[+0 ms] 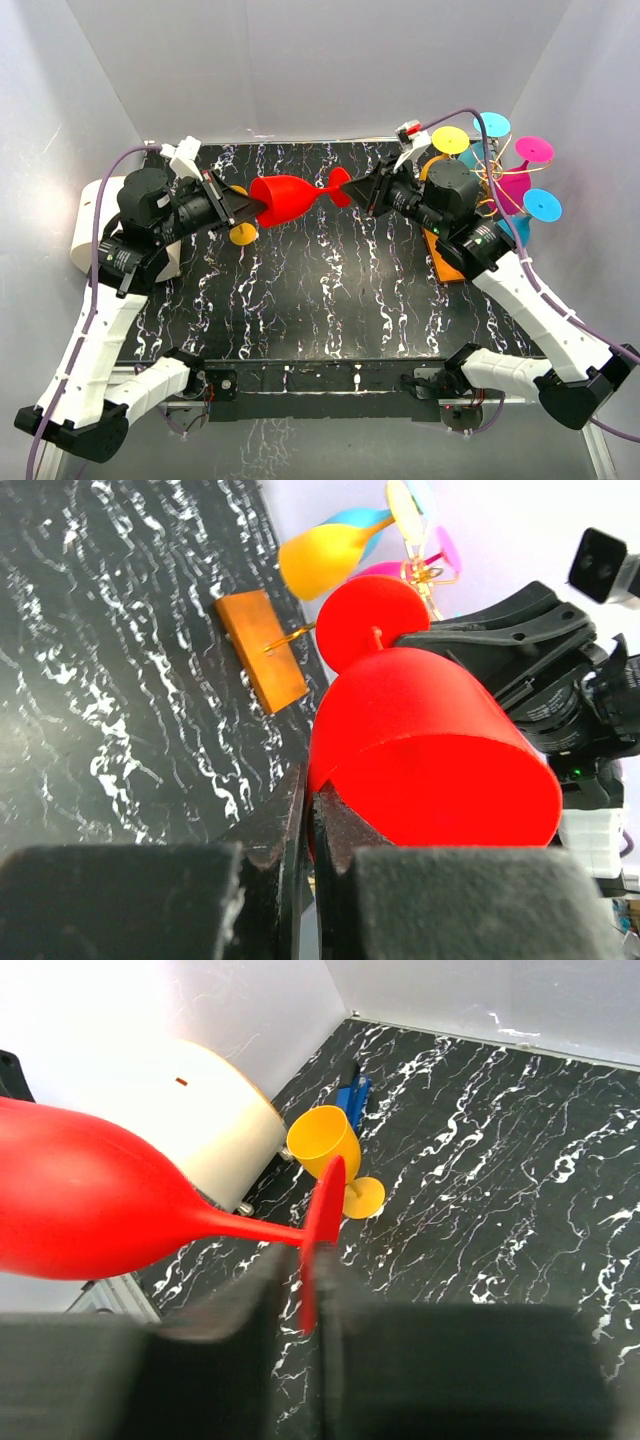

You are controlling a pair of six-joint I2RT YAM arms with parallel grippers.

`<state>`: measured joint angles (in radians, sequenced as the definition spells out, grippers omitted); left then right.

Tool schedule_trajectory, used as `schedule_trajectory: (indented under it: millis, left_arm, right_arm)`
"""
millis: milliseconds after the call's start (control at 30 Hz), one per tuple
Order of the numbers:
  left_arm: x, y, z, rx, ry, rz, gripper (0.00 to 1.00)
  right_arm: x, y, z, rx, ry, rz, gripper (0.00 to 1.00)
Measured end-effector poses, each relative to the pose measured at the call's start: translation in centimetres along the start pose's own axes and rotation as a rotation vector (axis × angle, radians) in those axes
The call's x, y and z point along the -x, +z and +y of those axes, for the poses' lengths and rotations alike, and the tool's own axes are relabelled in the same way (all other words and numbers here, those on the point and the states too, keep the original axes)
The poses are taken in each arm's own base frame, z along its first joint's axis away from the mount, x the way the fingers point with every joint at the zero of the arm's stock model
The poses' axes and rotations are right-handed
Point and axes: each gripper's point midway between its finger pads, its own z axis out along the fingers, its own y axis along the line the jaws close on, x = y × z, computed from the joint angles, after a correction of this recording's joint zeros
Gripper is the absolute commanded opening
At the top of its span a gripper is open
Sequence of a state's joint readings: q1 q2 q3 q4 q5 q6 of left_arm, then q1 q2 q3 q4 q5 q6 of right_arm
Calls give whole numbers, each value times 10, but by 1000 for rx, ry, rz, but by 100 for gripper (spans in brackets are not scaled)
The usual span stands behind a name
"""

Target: Take the wine glass off the wine glass rack

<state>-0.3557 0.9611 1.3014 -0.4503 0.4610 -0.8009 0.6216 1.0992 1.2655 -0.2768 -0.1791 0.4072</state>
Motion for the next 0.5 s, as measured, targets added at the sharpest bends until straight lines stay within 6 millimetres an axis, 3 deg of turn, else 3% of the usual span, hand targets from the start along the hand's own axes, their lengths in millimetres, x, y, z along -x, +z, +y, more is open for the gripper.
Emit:
schedule_trajectory:
  millis: [67, 167, 300, 500]
  left_arm:
    - [-2, -4, 9, 58, 6, 6, 0]
    - [-8, -10, 30, 169, 3, 11, 0]
    - [-21, -25, 63, 336, 2, 38, 0]
    - [-42, -56, 117, 619, 36, 103, 0]
  right_arm:
    - [-2, 2, 1, 7, 7, 4, 59]
    - [0, 3, 1, 11, -5, -10, 81]
    - [3, -3, -2, -7, -40, -35, 97]
    - [22, -18, -12, -88, -72, -109, 98]
